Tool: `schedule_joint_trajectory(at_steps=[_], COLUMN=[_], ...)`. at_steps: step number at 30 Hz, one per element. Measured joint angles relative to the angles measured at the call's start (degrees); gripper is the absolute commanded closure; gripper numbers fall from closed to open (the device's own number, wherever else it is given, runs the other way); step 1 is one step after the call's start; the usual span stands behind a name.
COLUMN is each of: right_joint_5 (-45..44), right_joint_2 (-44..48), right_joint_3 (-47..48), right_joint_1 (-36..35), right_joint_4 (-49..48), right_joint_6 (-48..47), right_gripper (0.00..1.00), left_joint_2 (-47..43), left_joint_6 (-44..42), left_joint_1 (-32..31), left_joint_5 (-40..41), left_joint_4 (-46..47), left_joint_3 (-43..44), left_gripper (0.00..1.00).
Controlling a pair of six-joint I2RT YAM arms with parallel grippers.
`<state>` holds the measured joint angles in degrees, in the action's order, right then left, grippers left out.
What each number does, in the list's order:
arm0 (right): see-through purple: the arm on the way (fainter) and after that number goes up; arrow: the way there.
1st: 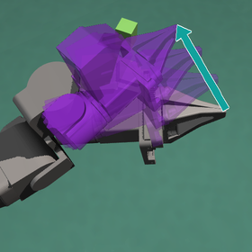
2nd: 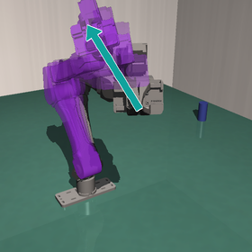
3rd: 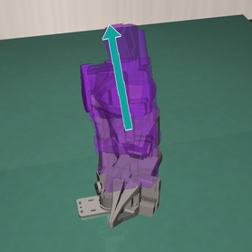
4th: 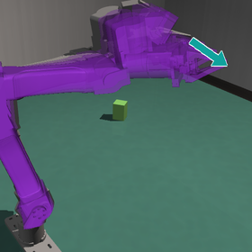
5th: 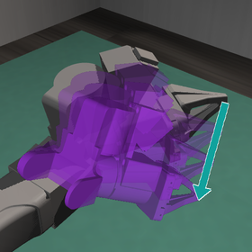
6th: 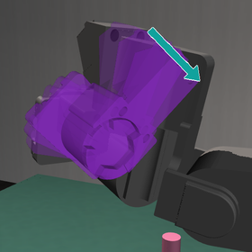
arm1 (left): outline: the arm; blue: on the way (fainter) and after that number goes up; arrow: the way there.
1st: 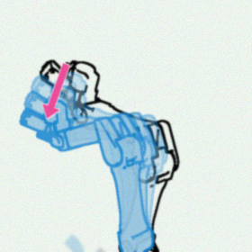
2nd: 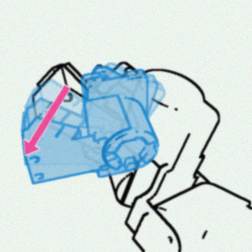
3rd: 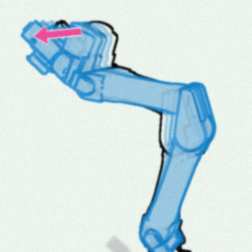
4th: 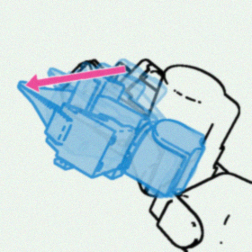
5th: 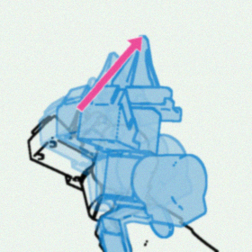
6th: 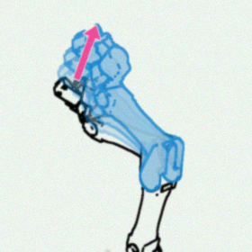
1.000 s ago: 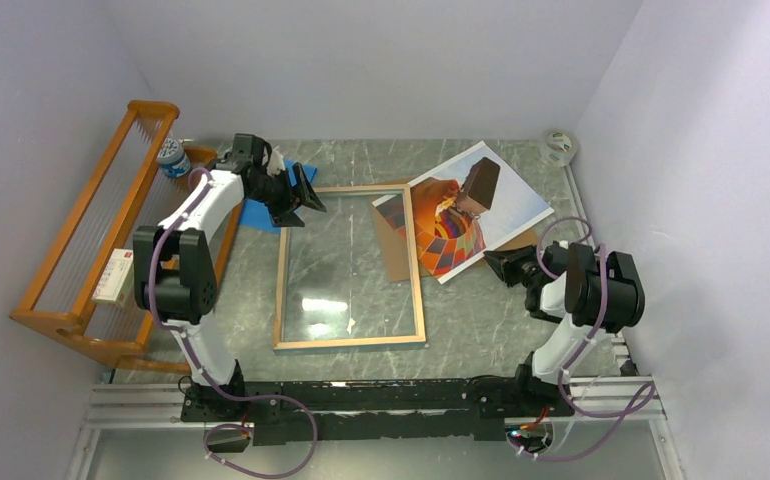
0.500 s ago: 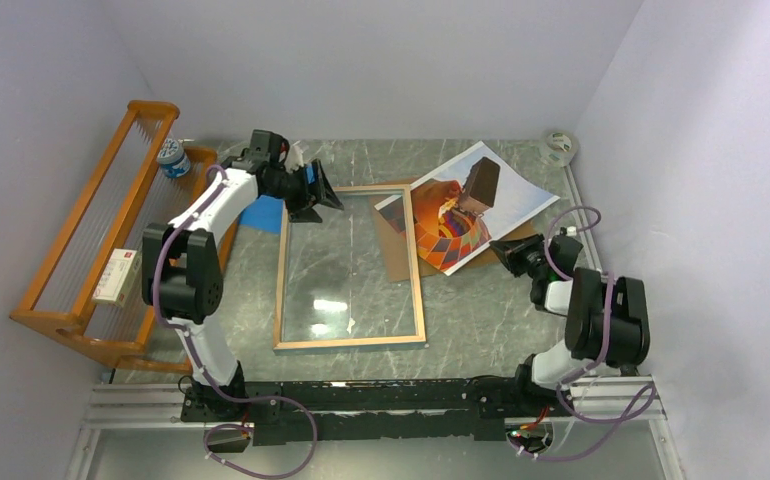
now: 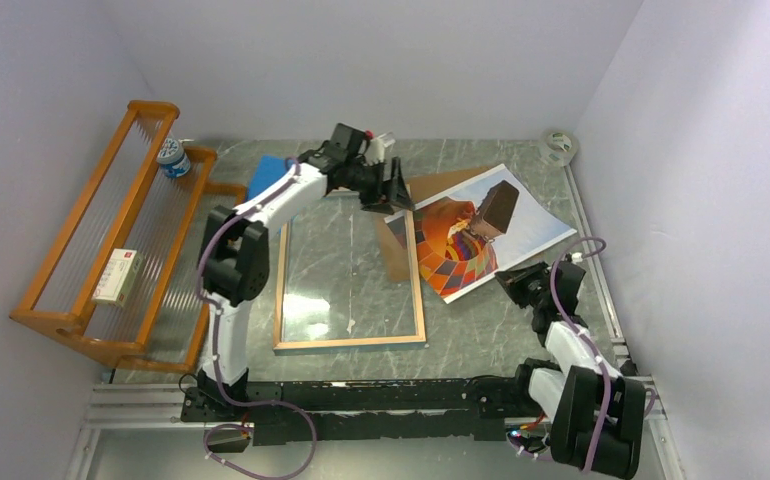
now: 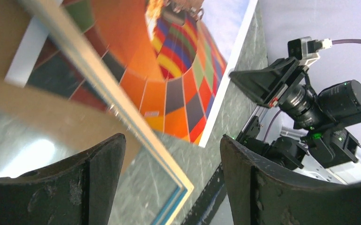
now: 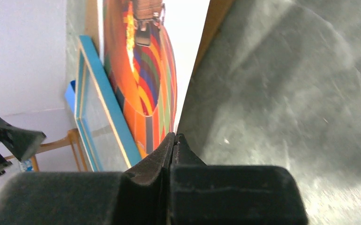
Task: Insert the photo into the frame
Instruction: Pick up the photo at the center of the board.
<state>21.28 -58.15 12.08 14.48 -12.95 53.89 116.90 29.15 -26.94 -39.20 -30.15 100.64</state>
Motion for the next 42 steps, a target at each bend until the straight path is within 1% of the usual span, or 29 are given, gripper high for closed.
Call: schedule_joint_trajectory(at_steps=[5,8,11,15,19,20,22,26,27,28,31,36,42], right_joint_5=[-2.0,-2.7,-2.8,-2.8,-2.8,-2.8,-2.8,-2.8,-2.5,-2.6,-1.7,-1.1,0.4], right_joint_2=[4.7,6.4,6.7,5.3,2.8,2.2,1.2,-1.2,-1.9,-2.2,-3.7,-6.2,-9.7], right_joint_3=[-2.4,-3.5,-4.0,-4.0,-4.0,-4.0,-4.2,-4.5,-4.6,-4.7,-4.7,-4.7,-4.7], right_joint_1=[0.0,0.0,0.0,0.0,0.0,0.0,0.0,0.0,0.1,0.1,0.1,0.0,0.1], right_joint_4=[5.6,7.0,7.4,7.1,6.1,5.7,4.7,2.5,1.4,0.7,-2.9,-7.4,-12.4], right_joint_6=[-0.4,-0.4,-0.6,-1.0,-1.0,-1.0,-1.0,-1.0,-0.8,-0.7,-0.2,0.6,0.5], right_gripper=[1.0,1.0,1.0,1.0,1.0,0.99,0.93,0.77,0.7,0.66,0.58,0.53,0.58], left_joint_2=[9.4,15.6,20.7,24.3,24.7,24.7,24.7,24.7,24.7,24.7,24.7,24.7,24.7], left_joint_6=[0.0,-1.1,-3.6,-6.0,-7.2,-7.7,-8.9,-10.4,-10.6,-10.7,-11.1,-11.4,-11.6], left_joint_1=[-6.1,-9.3,-12.2,-15.2,-16.1,-16.2,-16.4,-16.8,-16.9,-16.9,-17.1,-17.1,-17.1], left_joint_5=[0.0,0.8,3.3,6.4,7.6,8.0,8.8,10.1,10.3,10.6,11.0,11.1,11.1], left_joint_4=[2.7,3.6,3.2,2.0,2.1,2.0,1.6,0.8,0.7,0.4,0.1,0.0,-0.1], left_joint_3=[9.4,14.9,18.3,18.7,18.8,18.9,18.9,19.3,19.4,19.5,19.7,19.7,19.7], left_gripper=[0.23,0.25,0.28,0.31,0.32,0.32,0.33,0.33,0.33,0.33,0.33,0.34,0.35])
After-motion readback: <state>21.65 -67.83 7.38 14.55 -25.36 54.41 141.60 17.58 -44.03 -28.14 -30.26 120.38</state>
